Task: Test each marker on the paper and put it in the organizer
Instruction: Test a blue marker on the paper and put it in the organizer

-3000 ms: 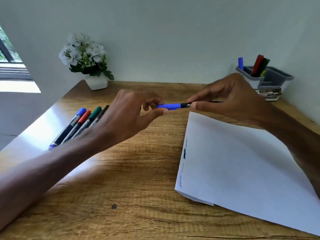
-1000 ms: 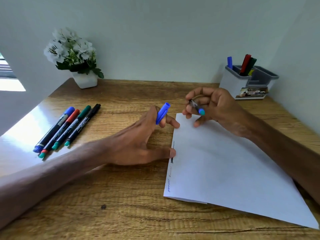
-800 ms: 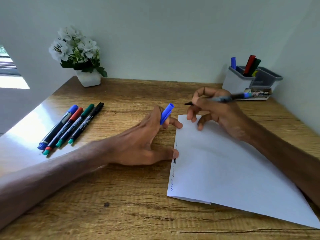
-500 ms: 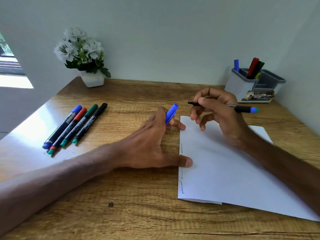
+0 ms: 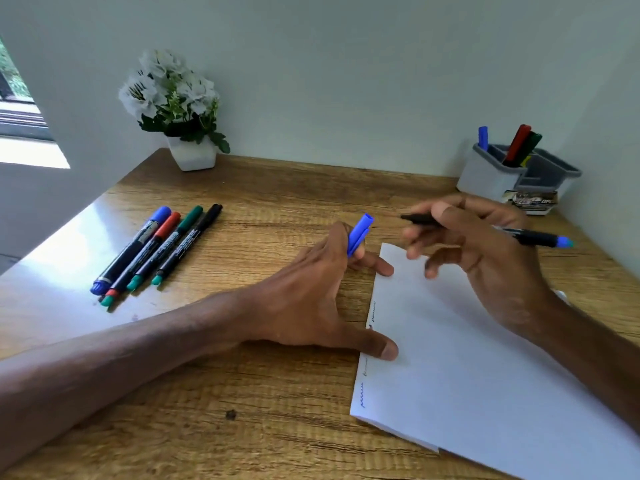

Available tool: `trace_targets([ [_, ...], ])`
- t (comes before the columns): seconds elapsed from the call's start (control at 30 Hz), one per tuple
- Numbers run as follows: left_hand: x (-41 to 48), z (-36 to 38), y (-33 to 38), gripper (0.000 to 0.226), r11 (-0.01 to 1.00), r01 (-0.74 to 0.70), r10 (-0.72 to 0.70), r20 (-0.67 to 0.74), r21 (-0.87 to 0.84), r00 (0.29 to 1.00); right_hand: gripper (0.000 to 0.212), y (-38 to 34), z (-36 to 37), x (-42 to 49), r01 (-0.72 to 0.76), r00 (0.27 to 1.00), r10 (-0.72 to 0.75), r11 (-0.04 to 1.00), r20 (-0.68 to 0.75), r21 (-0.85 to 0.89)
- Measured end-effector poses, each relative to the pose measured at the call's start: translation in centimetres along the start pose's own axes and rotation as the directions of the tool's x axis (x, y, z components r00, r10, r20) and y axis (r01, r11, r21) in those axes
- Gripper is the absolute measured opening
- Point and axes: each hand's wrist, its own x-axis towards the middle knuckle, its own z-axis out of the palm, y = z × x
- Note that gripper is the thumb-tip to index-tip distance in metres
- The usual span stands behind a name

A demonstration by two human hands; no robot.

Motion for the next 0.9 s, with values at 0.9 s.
trace_targets([
  [0.9,-0.1,0.1,0.0,0.084,0.998,-0.064,0.064,-0.022,0.009,0.998,0.008,1.7,1.2,-1.6,0.152,0.964,-0.047,0.906,0.262,-0.396],
])
